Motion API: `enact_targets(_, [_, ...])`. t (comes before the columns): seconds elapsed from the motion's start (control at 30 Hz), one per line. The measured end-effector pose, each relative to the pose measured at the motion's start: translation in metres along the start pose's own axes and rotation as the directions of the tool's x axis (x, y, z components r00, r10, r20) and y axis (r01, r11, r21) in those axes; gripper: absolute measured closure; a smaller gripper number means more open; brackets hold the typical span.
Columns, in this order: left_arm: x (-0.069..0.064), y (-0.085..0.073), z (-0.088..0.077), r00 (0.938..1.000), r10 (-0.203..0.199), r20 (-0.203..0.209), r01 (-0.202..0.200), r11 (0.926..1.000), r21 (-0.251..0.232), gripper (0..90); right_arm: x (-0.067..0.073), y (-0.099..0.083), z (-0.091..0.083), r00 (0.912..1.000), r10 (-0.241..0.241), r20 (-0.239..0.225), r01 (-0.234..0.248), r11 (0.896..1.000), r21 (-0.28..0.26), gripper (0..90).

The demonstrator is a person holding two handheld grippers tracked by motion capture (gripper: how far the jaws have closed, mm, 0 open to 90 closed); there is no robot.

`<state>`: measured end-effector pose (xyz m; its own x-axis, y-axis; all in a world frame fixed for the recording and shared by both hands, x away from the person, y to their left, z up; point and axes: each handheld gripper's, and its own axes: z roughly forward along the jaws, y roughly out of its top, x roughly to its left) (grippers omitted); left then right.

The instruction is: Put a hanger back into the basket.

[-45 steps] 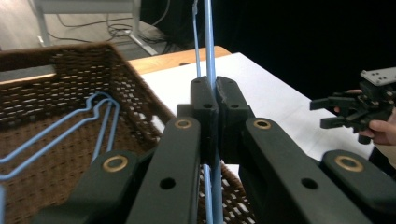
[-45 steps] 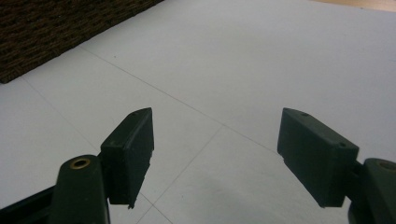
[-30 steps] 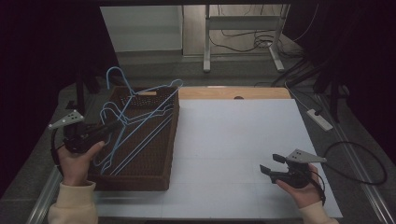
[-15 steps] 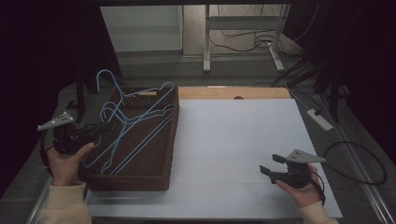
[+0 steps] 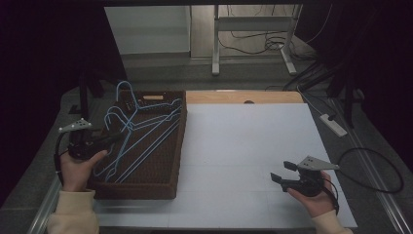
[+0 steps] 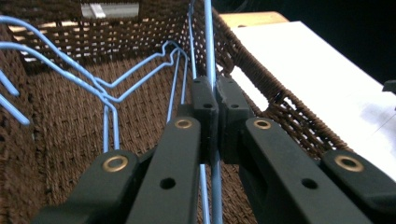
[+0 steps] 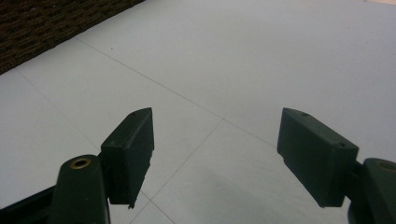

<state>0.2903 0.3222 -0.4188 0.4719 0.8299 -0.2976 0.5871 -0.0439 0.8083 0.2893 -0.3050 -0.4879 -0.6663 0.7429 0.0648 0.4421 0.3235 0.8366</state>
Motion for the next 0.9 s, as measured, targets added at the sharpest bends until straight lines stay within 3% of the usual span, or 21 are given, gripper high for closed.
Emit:
enact_targets(0.27, [0.0,-0.003,0.016,0.9994,0.002,-0.034,0.001,0.9971,0.076,87.8,0.001,0.0,0.001,1.0,-0.003,-0.001,0.003,1.0,0.002,28.4])
enact_targets(0.43, [0.003,-0.004,0.019,0.999,-0.013,-0.042,0.017,0.9957,0.092,87.7,0.001,0.0,0.001,1.0,-0.004,-0.002,0.004,1.0,0.003,28.4])
enact_targets(0.53, [0.007,-0.006,0.022,0.9976,-0.027,-0.063,0.035,0.9907,0.132,87.6,0.001,0.0,0.001,1.0,-0.004,-0.003,0.004,1.0,0.005,28.4])
enact_targets(0.7, [0.008,-0.006,0.025,0.9969,-0.03,-0.073,0.041,0.9854,0.165,87.3,0.001,0.0,0.001,1.0,-0.007,-0.006,0.007,1.0,0.007,28.4])
enact_targets(0.9, [0.01,-0.006,0.031,0.9924,-0.045,-0.114,0.067,0.9777,0.199,87.2,0.002,0.0,0.002,0.9998,-0.014,-0.012,0.014,1.0,0.012,28.3])
